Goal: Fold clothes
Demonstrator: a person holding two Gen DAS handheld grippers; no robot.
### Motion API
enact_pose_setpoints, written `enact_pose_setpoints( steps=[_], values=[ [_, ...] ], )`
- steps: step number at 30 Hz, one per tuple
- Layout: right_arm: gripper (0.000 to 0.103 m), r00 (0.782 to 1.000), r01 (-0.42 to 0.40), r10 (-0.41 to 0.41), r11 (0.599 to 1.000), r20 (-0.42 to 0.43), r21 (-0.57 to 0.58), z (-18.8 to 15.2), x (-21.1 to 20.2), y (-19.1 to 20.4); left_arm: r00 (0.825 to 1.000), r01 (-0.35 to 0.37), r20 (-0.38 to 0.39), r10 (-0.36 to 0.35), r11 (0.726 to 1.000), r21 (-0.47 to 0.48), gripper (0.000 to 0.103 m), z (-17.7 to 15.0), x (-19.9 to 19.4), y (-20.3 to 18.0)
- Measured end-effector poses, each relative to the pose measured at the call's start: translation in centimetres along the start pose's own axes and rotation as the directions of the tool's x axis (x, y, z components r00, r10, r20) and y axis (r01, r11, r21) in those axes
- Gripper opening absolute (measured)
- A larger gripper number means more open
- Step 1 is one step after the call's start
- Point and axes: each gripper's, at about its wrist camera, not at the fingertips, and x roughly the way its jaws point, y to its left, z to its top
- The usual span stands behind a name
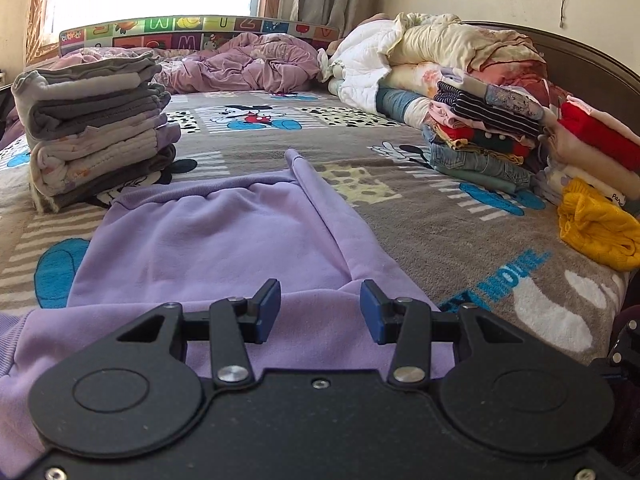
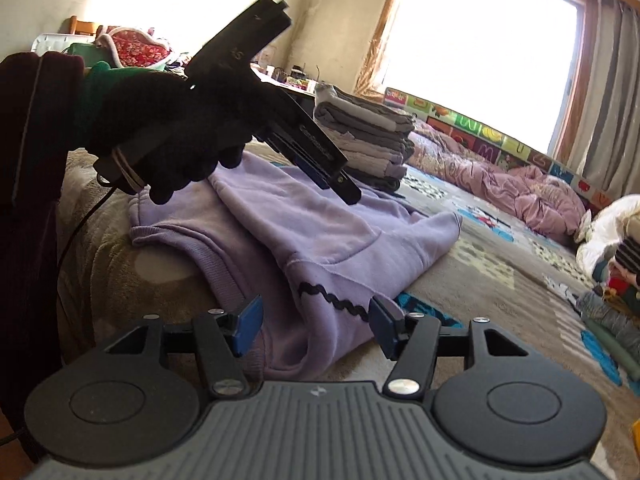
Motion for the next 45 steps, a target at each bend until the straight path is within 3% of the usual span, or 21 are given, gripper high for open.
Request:
enact_pose_setpoints(
  steps=[4,10,14,19,24,28,32,35,36,37,38,39,43,45],
  values=[
    [0.060,0.998,-0.033,0.033,0.999,0.055,-0.005,1.1,1.4,-0.4,1.000,0.005,-0.009,-0.005,1.000,-0.007,0.043,0.2,0.9,-0.4],
    [0.061,0.987,-0.134,0.139,0.989,-0.083,0.068,-0.5,3.9,-0.5,1.000,-0.006,-0.007,0.005,0.999,-0.044,0.043,1.1,1.7,-0.5],
    [0.060,0.988,-0.141,0.146,0.985,-0.049,0.096,-0.3,3.3,-0.9,1.000,-0.005,0.005,0.005,0.991,-0.133,0.043,3.4,3.0,0.0],
    [0.061,0.992,-0.120,0.115,0.984,0.048,0.129,-0.4,2.8,-1.5,0.999,-0.010,-0.032,0.004,0.977,-0.211,0.042,7.7,7.9,0.6],
    [0.062,0.989,-0.150,0.148,0.972,0.022,0.182,-0.8,3.8,-2.0,0.991,-0.036,-0.130,0.008,0.975,-0.218,0.041,10.7,14.5,1.0],
    [0.063,0.987,-0.158,0.156,0.966,0.025,0.204,-0.7,4.0,-2.3,0.976,-0.011,-0.212,-0.054,0.956,-0.293,0.041,11.4,18.8,1.6],
    [0.063,0.986,-0.166,0.164,0.960,0.025,0.225,-0.8,4.1,-2.5,0.972,-0.025,-0.233,-0.032,0.971,-0.237,0.041,13.0,21.4,0.7],
    [0.063,0.985,-0.172,0.172,0.958,0.017,0.231,-1.0,4.3,-2.6,0.957,-0.072,-0.289,0.026,0.986,-0.150,0.007,13.7,23.4,-0.1],
    [0.064,0.984,-0.174,0.176,0.957,0.013,0.234,-1.0,4.4,-2.6,0.950,-0.084,-0.309,0.045,0.990,-0.114,0.006,13.8,24.0,-0.4],
    [0.064,0.984,-0.176,0.179,0.956,0.009,0.236,-1.0,4.5,-2.6,0.957,-0.050,-0.289,0.008,0.989,-0.138,0.006,14.1,23.6,-0.5],
    [0.064,0.983,-0.178,0.182,0.954,0.005,0.240,-1.1,4.6,-2.6,0.971,-0.008,-0.235,-0.044,0.977,-0.215,0.006,14.5,22.5,0.0],
    [0.064,0.982,-0.182,0.186,0.952,0.005,0.247,-1.1,4.7,-2.6,0.981,0.047,-0.163,-0.103,0.947,-0.317,0.006,14.6,21.2,1.2],
    [0.065,0.981,-0.186,0.192,0.948,0.002,0.259,-1.2,4.9,-2.8,0.983,0.145,-0.008,-0.183,0.807,-0.572,0.006,12.1,19.1,6.0],
    [0.065,0.981,-0.187,0.193,0.947,0.001,0.260,-1.2,5.0,-2.7,0.981,0.155,0.001,-0.195,0.778,-0.608,0.006,11.2,19.2,7.0]
  ],
)
